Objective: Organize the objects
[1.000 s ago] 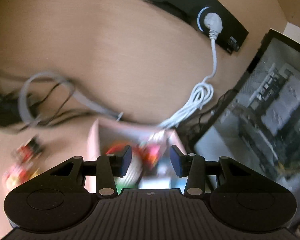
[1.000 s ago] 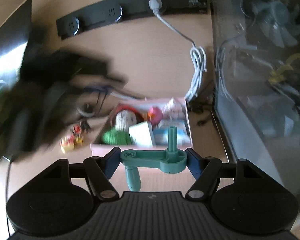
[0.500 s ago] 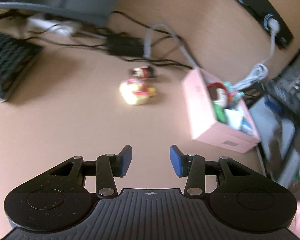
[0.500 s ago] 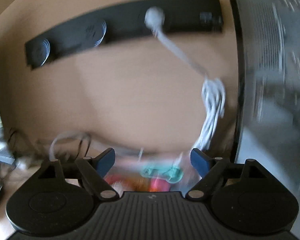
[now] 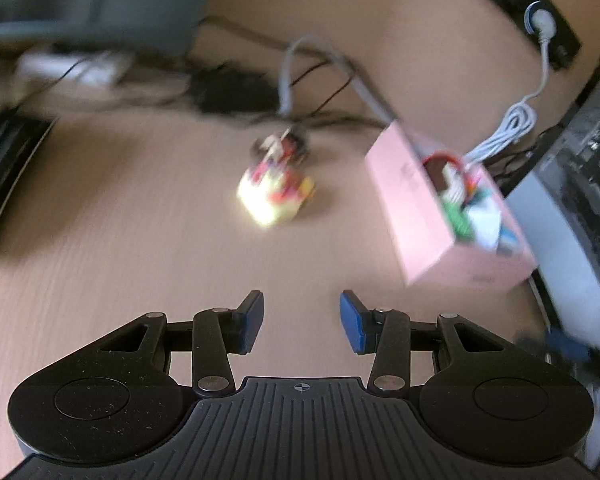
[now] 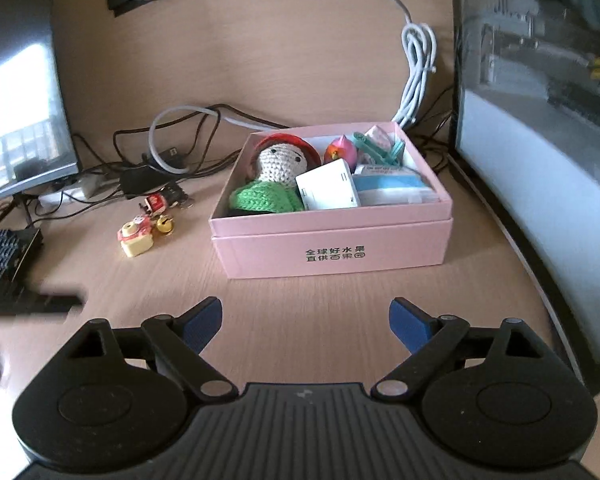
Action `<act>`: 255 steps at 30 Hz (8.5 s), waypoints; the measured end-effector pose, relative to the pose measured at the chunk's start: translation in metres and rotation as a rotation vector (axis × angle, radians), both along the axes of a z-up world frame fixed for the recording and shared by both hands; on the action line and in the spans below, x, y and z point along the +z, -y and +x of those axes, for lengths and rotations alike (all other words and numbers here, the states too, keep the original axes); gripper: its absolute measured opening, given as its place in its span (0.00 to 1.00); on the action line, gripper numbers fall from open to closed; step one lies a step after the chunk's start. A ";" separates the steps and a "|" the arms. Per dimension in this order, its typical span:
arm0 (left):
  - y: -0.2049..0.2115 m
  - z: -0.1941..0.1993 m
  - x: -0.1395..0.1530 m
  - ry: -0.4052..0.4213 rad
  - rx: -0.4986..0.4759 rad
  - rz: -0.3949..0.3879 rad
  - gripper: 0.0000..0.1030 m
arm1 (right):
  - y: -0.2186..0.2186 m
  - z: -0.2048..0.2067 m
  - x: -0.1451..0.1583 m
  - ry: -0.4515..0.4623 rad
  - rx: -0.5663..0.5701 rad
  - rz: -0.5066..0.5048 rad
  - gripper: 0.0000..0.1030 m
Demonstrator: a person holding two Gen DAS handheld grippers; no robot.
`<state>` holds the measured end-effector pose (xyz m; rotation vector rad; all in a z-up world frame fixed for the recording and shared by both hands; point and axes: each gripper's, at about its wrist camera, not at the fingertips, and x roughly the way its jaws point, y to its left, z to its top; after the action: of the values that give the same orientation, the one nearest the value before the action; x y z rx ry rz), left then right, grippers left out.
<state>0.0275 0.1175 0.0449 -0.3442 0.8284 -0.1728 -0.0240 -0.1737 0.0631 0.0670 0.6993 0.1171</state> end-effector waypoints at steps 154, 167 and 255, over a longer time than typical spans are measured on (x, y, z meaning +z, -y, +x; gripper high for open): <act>0.025 -0.060 -0.028 -0.142 0.037 0.077 0.49 | -0.026 0.007 -0.023 -0.099 0.185 -0.029 0.35; 0.039 0.006 0.061 0.020 -0.078 -0.047 0.47 | 0.039 -0.031 0.008 0.042 0.049 0.060 0.35; 0.037 0.106 0.009 0.041 0.003 0.121 0.99 | -0.041 0.122 -0.056 -0.059 -0.051 -0.229 0.68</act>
<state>0.1336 0.0804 0.0535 -0.2272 0.7945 -0.1261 0.0983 -0.1329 0.0070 -0.1316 0.7653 -0.0146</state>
